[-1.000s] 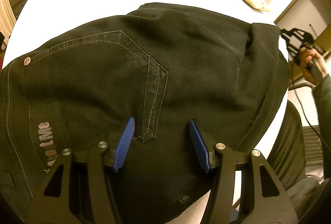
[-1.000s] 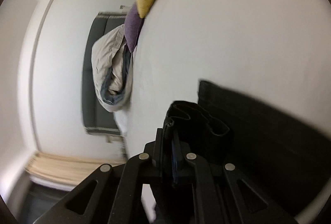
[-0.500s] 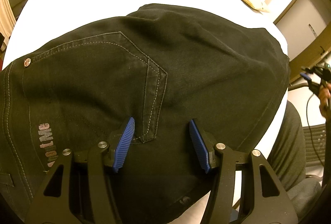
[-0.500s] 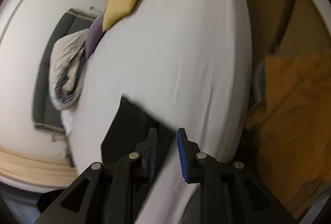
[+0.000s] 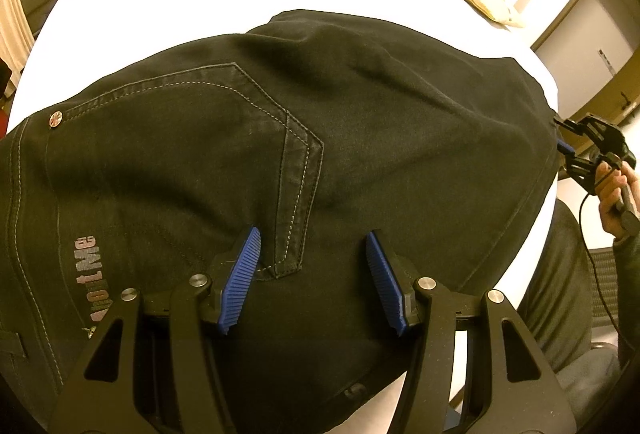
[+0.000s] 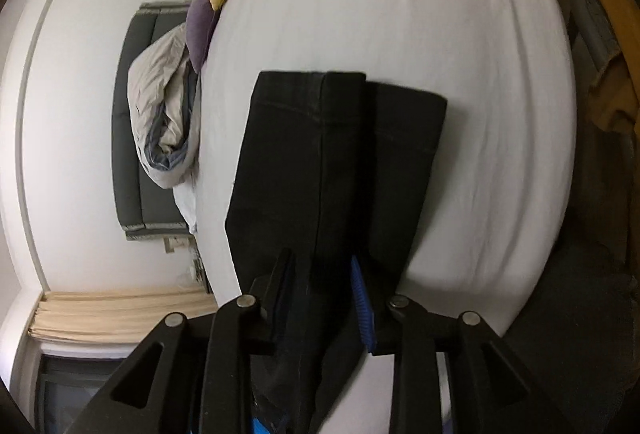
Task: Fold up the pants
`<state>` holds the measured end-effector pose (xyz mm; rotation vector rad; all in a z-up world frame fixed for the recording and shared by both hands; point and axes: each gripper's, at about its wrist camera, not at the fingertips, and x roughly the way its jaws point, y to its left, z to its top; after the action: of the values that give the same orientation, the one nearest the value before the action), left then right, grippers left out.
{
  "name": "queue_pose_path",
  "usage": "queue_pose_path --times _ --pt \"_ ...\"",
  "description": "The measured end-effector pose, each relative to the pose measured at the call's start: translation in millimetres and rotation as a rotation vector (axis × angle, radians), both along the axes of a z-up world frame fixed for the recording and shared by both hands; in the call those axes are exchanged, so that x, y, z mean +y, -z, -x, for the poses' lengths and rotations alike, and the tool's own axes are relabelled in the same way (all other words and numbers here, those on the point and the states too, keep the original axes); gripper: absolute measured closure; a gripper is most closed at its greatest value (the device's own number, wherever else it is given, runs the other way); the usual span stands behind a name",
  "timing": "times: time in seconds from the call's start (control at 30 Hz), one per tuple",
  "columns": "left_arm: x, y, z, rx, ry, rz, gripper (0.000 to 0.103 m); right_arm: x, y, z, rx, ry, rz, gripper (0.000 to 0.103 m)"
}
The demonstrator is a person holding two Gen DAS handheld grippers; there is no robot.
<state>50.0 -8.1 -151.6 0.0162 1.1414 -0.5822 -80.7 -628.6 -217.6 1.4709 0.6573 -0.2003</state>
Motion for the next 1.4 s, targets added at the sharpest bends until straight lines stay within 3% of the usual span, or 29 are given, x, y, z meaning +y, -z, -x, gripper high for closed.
queue_pose_path --times 0.17,0.27,0.3,0.33,0.4,0.47,0.6,0.7,0.77,0.83,0.9,1.0,1.1,1.2,1.4 --pt "3.4 1.4 0.2 -0.004 -0.002 0.008 0.049 -10.8 -0.3 -5.2 -0.062 0.028 0.012 0.071" --pt "4.9 1.6 0.5 -0.006 -0.002 0.011 0.049 -25.7 13.1 -19.5 -0.122 0.041 -0.047 0.072" --pt "5.2 1.5 0.5 -0.006 -0.003 0.012 0.049 -31.3 16.6 -26.8 -0.145 0.039 -0.067 0.077" --pt "5.6 1.3 0.6 -0.006 -0.004 0.014 0.049 -34.0 15.4 -31.2 -0.139 0.038 -0.057 0.092" --pt "7.1 1.3 1.3 -0.007 -0.006 0.021 0.049 -37.5 3.0 -46.0 -0.081 0.009 0.017 0.097" --pt "10.4 2.5 1.5 -0.007 -0.008 0.030 0.049 -31.4 -25.3 -68.3 -0.061 -0.049 0.113 0.099" --pt "16.5 3.9 -0.5 0.001 -0.018 0.059 0.049 0.7 -107.6 -123.9 -0.121 -0.207 0.277 0.099" --pt "23.6 4.3 -2.8 0.015 -0.031 0.087 0.049 46.8 -210.6 -142.9 -0.363 -0.338 0.444 0.099" --pt "27.1 4.8 -4.3 0.018 -0.038 0.097 0.049 51.7 -236.9 -137.4 -0.460 -0.330 0.471 0.100" --pt "30.8 4.8 -5.5 0.022 -0.049 0.111 0.049 31.9 -217.5 -129.8 -0.441 -0.271 0.382 0.100" --pt "33.6 4.9 -5.7 0.020 -0.049 0.112 0.049 1.1 -156.0 -110.2 -0.304 -0.158 0.265 0.100" --pt "34.4 5.7 -5.5 0.013 -0.037 0.103 0.049 -24.9 -75.3 -72.5 -0.084 -0.031 0.169 0.100" --pt "29.4 5.8 -6.4 0.011 -0.035 0.093 0.049 -36.3 -32.4 -49.8 0.014 0.033 0.142 0.099" --pt "25.9 3.2 -6.5 0.009 -0.040 0.077 0.049 -41.0 -19.8 -42.8 0.022 0.068 0.103 0.100" --pt "20.3 3.6 -3.7 0.001 -0.040 0.064 0.049 -34.8 -29.1 -21.9 -0.016 0.135 0.104 0.100"
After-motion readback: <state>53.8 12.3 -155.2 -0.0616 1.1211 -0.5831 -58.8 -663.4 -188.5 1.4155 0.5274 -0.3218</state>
